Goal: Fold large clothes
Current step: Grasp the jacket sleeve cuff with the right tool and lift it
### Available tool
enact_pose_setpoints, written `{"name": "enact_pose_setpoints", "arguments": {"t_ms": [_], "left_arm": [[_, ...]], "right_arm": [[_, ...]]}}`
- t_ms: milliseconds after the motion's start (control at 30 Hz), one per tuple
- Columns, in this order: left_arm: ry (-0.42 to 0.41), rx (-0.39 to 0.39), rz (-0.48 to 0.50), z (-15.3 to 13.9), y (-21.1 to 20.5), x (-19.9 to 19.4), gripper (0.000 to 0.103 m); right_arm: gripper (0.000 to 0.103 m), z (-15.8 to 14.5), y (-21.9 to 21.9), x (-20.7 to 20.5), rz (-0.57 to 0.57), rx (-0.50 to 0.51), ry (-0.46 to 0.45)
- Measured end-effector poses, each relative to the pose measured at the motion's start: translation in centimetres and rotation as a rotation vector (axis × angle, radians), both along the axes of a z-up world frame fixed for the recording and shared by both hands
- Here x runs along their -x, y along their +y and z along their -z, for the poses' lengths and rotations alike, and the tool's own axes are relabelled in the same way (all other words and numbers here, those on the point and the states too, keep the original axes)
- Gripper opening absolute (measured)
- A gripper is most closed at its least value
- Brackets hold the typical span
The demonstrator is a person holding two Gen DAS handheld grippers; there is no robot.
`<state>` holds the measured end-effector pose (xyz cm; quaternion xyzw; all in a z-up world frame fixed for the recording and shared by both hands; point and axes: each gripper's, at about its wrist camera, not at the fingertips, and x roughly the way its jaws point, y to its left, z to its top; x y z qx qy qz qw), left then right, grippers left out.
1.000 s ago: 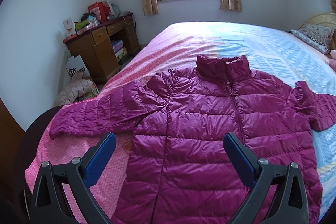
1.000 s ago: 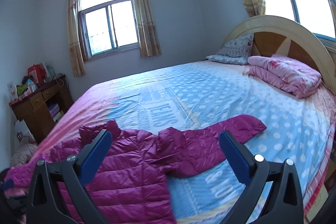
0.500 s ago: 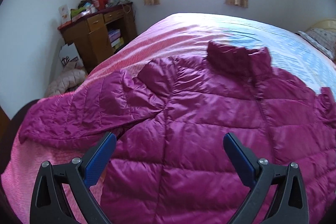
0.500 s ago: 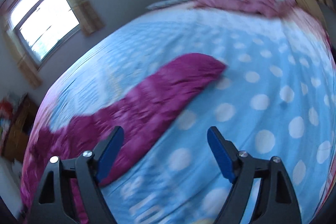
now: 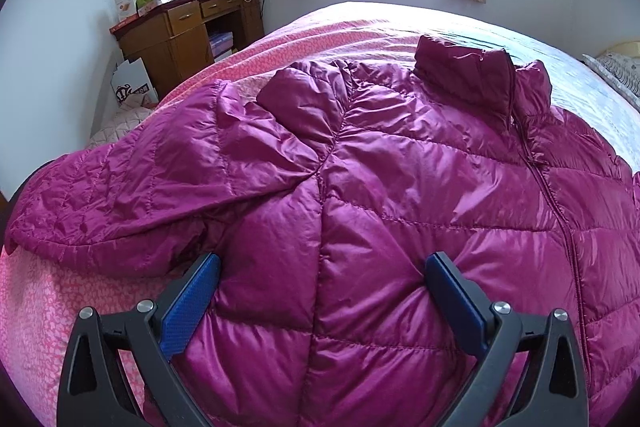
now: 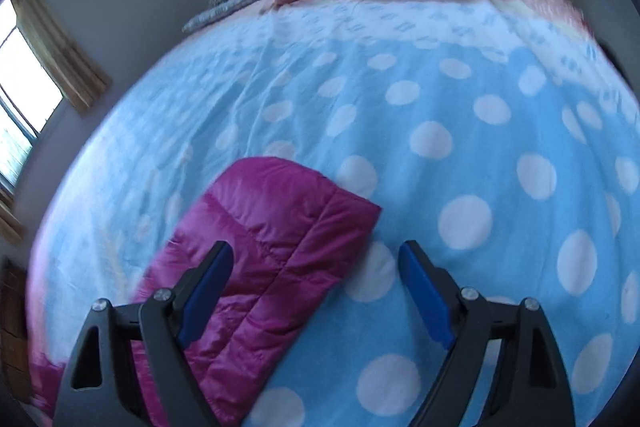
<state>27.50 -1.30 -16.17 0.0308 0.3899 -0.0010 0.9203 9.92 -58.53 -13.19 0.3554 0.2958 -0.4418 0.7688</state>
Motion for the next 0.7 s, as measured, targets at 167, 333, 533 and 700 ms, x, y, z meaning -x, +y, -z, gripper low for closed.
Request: {"name": "enact_pose_setpoints", "arguments": {"t_ms": [167,333,533,700], "left_arm": [[0.002,0.032,0.007,0.1,0.4,0.1,0.102],[-0.002,0.039,0.010,0.1,0.6,0.0,0.102],[-0.006,0.053,0.017,0.2,0.8,0.0,0.102],[-0.008,0.075,0.033,-0.1,0.8,0.4,0.102]], "right_arm": [[0.020,0.1,0.1,0.6,-0.033,0.012,0.007],[0.011,-1.5,0.3,3.1,-0.047,0.057,-0.080],[0.011,-8.9,5.6,4.2,-0.179,0.262,-0.212],[0.011,-15.1,15.5,1.4,-0.463,0.370,-0.319]]}}
